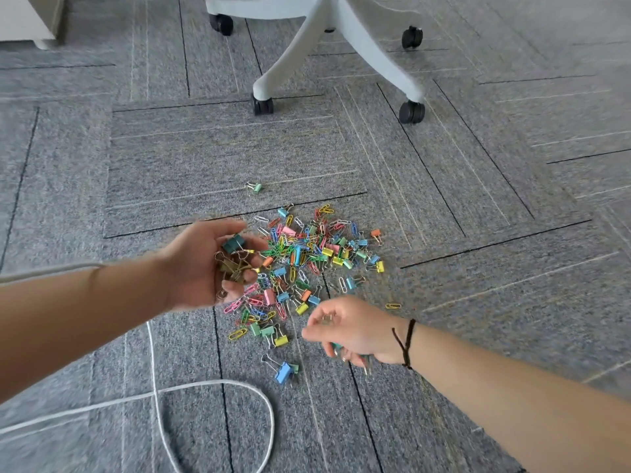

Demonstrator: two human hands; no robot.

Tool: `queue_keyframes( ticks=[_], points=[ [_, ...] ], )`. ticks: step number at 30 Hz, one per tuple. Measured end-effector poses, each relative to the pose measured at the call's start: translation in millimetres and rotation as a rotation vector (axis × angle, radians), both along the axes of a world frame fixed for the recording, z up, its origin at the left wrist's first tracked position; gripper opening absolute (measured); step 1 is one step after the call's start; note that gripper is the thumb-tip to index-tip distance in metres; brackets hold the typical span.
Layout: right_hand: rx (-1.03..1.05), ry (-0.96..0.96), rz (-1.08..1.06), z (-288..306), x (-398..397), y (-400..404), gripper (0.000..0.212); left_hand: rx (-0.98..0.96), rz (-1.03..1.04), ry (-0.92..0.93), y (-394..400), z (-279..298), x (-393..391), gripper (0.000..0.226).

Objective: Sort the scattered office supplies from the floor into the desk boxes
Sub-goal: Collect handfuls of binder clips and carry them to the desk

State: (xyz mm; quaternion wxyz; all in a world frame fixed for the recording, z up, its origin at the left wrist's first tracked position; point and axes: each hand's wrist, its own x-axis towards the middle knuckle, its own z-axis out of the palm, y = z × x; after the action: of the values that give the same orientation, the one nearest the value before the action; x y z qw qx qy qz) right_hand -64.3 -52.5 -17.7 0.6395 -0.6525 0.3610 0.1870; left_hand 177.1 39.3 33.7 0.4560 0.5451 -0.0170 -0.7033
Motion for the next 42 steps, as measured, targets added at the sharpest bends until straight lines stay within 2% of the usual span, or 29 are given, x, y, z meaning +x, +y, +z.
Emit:
queue_keyframes(
  ticks=[3, 8, 12, 14, 15, 17, 19, 20, 22, 25, 28, 33, 38, 42],
  points=[
    [-0.331, -0.047, 0.354, -1.0, 10.2, 29.4, 0.036, 0.005, 0.001, 0.013, 1.2, -0.8, 0.1, 0.037],
    [-0.877, -0.022, 0.573, -15.8, 18.6, 69.6, 0.059, 0.0, 0.001, 0.024, 2.8, -1.4, 3.0, 0.038],
    [-0.959, -0.029, 0.598, -26.7, 20.5, 70.6, 0.042, 0.002, -0.007, 0.024, 5.9, -2.9, 6.7, 0.038],
    [-0.847, -0.024, 0.509, -23.9, 22.0, 64.9, 0.035, 0.0, -0.004, 0.03, 6.8, -3.8, 8.2, 0.038],
    [-0.701, -0.011, 0.416, -20.9, 22.9, 59.0, 0.034, 0.001, 0.0, 0.028, 7.1, -4.3, 8.9, 0.038],
    [-0.173, 0.002, 0.09, -12.1, 22.9, 39.9, 0.033, 0.001, 0.004, 0.029, 7.2, -4.9, 9.9, 0.038],
    [0.367, -0.012, -0.212, -2.1, 18.4, 19.6, 0.023, -0.007, -0.002, 0.038, 6.9, -5.2, 10.1, 0.037],
    [0.555, -0.067, -0.318, 2.5, 14.8, 12.1, 0.019, -0.011, -0.008, 0.04, 6.3, -5.6, 9.7, 0.036],
    [0.736, -0.193, -0.471, 11.5, 9.8, 4.2, 0.02, -0.013, -0.019, 0.034, 5.2, -7.1, 8.6, 0.036],
    [0.79, -0.265, -0.599, 23.1, 7.5, 1.3, 0.022, -0.01, -0.032, 0.037, 4.7, -9.4, 5.6, 0.036],
    [0.815, -0.268, -0.61, 26.9, 8.1, 2.0, 0.023, 0.004, -0.058, 0.015, 6.3, -9.9, 0.6, 0.035],
    [0.786, -0.115, -0.503, 18.6, 8.4, 6.4, 0.035, 0.008, -0.111, 0.023, 13.0, -8.7, -3.4, 0.031],
    [0.625, 0.011, -0.481, 4.8, 8.9, 12.0, 0.031, 0.027, -0.148, 0.0, 18.1, -7.8, -6.9, 0.029],
    [0.559, 0.025, -0.353, 8.1, 3.6, 10.0, 0.023, 0.049, -0.2, -0.003, 21.2, -7.4, -12.3, 0.026]
  ],
)
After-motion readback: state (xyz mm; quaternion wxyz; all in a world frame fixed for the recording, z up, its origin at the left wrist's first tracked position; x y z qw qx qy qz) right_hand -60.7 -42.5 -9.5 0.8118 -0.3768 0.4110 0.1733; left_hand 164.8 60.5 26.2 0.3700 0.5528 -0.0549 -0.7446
